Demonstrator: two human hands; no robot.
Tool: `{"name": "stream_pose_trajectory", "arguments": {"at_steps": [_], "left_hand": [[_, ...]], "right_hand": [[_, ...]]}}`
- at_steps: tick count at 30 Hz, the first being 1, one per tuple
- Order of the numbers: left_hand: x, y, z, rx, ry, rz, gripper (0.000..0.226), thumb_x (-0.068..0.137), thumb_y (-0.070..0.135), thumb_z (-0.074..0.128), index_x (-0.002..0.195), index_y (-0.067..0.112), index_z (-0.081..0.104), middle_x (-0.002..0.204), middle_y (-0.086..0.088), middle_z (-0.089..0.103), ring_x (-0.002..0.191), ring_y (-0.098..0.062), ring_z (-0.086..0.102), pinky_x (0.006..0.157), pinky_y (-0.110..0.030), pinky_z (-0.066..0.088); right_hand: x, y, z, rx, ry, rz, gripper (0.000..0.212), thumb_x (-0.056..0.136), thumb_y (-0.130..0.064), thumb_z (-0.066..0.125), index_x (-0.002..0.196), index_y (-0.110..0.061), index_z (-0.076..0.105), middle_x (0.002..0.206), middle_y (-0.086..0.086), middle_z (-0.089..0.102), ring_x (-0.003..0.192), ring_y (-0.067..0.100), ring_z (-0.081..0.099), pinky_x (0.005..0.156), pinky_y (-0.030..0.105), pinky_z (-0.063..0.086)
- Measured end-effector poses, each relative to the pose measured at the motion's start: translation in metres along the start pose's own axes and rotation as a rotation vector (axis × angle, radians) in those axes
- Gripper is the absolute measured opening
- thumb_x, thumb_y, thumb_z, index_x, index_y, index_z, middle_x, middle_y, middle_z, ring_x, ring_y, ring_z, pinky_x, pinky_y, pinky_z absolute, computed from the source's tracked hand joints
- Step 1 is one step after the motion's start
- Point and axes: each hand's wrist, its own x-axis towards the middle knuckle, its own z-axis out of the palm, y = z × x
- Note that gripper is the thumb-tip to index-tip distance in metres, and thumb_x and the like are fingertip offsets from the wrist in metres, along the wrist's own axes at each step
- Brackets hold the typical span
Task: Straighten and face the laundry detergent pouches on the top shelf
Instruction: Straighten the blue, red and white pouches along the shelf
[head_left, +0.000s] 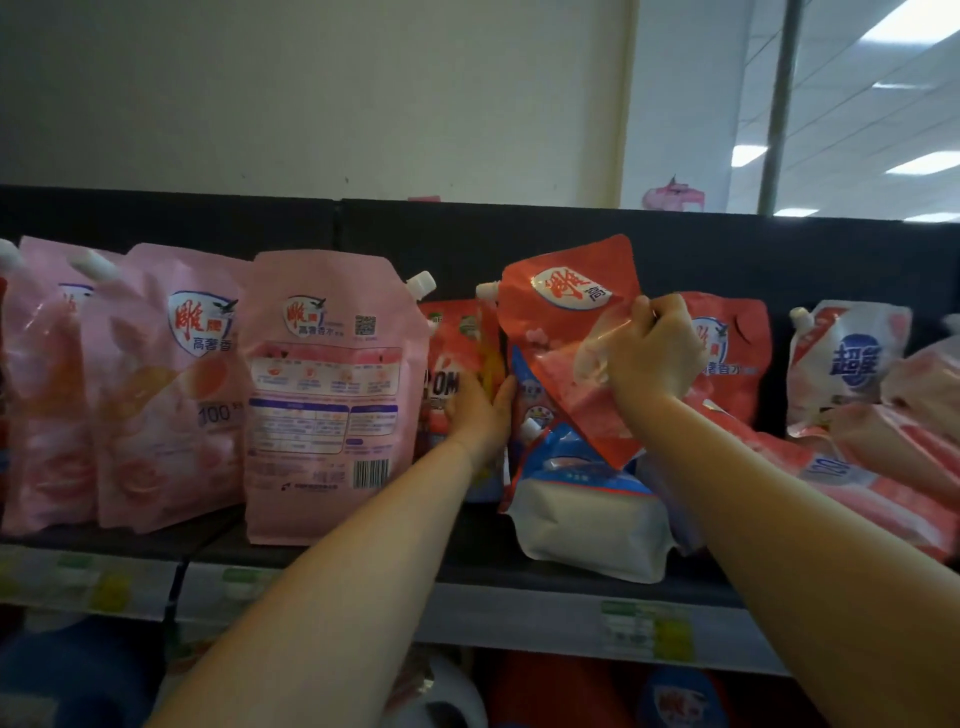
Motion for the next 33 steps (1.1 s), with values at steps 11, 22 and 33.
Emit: {"name": "stream_pose_trajectory", "arguments": {"at_steps": [11,22,33], "left_hand": [[-0.057,0.021,-0.016,-0.541,-0.097,0.412,0.064,0.078,0.046,0.072,0.133,0.023,0.049,0.125,0.004,0.062,0.115,-0.011,0.06,0.098,-0.039,0.05],[-0.084,-0.017,-0.071,-0.098,0.466,0.642,0.054,0.093,0.028,0.06,0.135,0.027,0.027,0.129,0.002,0.036,0.119,-0.007,0.034,0.102,-0.025,0.031],[-0.051,-0.049,-0.073,0.202,0.167,0.212,0.058,0.086,0.061,0.048,0.138,0.051,0.025,0.143,-0.002,0.043,0.133,-0.028,0.038,0.107,-0.044,0.034]], "right_hand": [[-0.042,-0.037,-0.01,0.34,0.003,-0.022,0.021,0.1,-0.023,0.042,0.08,-0.016,0.047,0.079,0.0,0.057,0.075,0.017,0.054,0.075,0.033,0.044],[-0.112,-0.071,0.013,0.625,-0.118,0.032,0.023,0.103,-0.015,0.034,0.08,-0.015,0.04,0.074,-0.005,0.042,0.065,0.0,0.041,0.066,0.018,0.035],[-0.135,-0.044,0.031,-0.047,-0.783,0.098,0.07,0.085,-0.011,0.055,0.146,-0.006,0.02,0.145,0.018,0.025,0.133,0.04,0.03,0.11,0.047,0.031]]}}
